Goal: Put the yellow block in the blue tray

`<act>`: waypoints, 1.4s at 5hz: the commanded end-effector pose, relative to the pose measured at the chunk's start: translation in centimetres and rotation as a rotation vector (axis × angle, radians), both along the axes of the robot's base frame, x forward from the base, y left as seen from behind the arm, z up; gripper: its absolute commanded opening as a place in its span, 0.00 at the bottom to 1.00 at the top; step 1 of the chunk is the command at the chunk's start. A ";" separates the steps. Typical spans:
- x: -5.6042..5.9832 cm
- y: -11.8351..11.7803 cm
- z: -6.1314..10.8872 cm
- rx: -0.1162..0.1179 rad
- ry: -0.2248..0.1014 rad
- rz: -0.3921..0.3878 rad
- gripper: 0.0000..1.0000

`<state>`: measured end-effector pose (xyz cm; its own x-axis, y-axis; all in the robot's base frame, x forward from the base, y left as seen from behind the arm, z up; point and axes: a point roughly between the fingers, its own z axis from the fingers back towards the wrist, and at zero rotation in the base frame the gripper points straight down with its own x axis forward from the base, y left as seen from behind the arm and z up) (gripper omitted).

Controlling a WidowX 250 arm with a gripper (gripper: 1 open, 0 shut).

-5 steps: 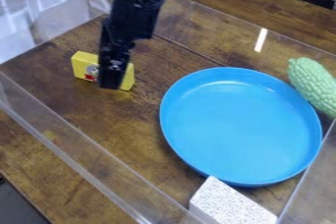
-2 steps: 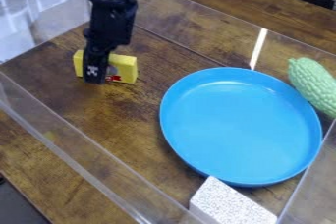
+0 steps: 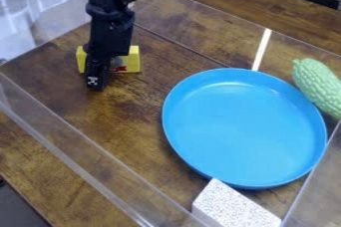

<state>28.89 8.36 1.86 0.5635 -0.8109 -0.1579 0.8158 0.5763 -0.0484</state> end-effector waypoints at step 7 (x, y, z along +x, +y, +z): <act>0.5 -0.2 2.5 -0.070 -0.007 0.037 0.00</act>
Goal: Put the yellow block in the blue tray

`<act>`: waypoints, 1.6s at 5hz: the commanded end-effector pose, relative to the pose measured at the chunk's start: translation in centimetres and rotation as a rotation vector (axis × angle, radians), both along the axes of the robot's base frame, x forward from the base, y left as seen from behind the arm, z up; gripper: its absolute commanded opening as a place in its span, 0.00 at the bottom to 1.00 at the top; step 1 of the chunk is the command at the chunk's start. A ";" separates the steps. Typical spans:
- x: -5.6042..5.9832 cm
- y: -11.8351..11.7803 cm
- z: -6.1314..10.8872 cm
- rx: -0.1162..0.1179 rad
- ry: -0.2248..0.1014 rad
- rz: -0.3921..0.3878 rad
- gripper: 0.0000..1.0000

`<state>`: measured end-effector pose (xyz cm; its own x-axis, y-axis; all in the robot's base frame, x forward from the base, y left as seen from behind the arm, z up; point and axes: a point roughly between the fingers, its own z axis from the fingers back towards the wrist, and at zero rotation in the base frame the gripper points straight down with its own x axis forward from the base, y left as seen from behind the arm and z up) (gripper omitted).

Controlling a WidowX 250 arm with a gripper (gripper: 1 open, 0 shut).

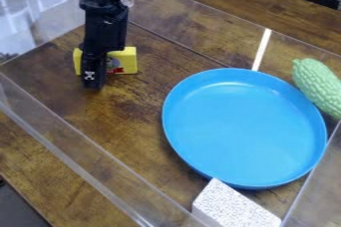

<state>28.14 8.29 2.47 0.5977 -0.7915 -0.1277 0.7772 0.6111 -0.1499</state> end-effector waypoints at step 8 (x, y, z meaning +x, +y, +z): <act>1.7 -2.9 4.2 0.020 -0.021 0.024 0.00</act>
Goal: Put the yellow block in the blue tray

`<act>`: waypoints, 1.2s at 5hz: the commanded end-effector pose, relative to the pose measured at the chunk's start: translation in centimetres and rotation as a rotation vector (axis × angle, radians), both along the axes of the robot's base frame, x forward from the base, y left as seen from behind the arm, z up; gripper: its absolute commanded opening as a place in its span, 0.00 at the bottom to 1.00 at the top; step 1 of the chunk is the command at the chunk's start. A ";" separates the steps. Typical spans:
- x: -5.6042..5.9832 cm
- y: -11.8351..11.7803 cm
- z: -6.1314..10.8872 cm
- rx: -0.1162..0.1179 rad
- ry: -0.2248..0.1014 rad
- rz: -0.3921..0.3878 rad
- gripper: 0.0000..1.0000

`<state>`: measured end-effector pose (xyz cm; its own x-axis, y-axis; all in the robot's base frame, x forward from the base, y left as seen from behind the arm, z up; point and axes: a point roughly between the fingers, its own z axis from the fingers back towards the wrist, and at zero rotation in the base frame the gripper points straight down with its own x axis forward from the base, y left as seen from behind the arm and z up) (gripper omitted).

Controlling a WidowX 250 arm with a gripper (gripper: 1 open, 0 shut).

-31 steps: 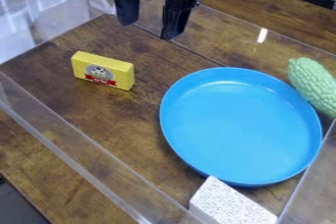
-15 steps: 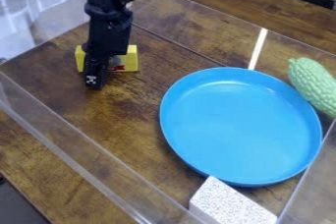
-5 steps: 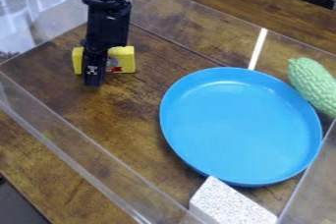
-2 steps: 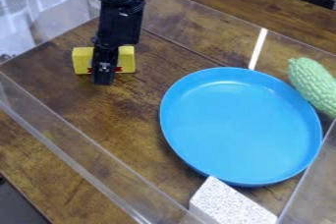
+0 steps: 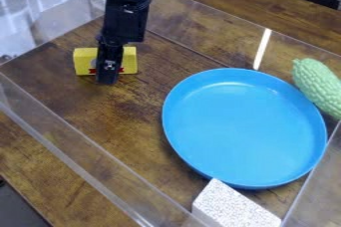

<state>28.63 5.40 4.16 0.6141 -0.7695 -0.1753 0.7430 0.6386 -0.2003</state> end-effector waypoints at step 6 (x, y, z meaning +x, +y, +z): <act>2.1 0.9 0.1 0.017 -0.117 -0.070 0.00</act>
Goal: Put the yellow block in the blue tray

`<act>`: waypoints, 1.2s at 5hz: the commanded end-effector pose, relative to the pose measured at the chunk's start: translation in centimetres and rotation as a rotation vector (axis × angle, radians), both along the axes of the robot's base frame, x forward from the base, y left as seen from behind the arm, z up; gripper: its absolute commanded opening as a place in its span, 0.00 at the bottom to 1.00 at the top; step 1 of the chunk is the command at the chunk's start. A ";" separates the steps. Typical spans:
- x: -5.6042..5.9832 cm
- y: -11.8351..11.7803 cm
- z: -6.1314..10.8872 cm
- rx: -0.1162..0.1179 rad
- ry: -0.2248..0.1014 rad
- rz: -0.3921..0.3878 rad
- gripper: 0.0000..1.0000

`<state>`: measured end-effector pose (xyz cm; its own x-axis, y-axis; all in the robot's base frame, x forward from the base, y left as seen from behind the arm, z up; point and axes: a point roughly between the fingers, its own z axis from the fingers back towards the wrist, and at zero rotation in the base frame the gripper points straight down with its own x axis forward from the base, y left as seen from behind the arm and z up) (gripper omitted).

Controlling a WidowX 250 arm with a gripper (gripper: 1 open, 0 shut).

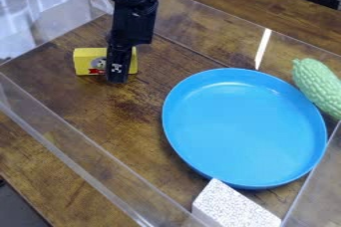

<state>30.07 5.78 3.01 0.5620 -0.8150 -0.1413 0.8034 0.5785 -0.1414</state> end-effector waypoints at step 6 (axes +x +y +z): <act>1.5 1.3 0.7 0.004 -0.084 -0.009 0.00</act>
<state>30.63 6.43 2.20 0.5504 -0.8263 -0.1196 0.8180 0.5624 -0.1210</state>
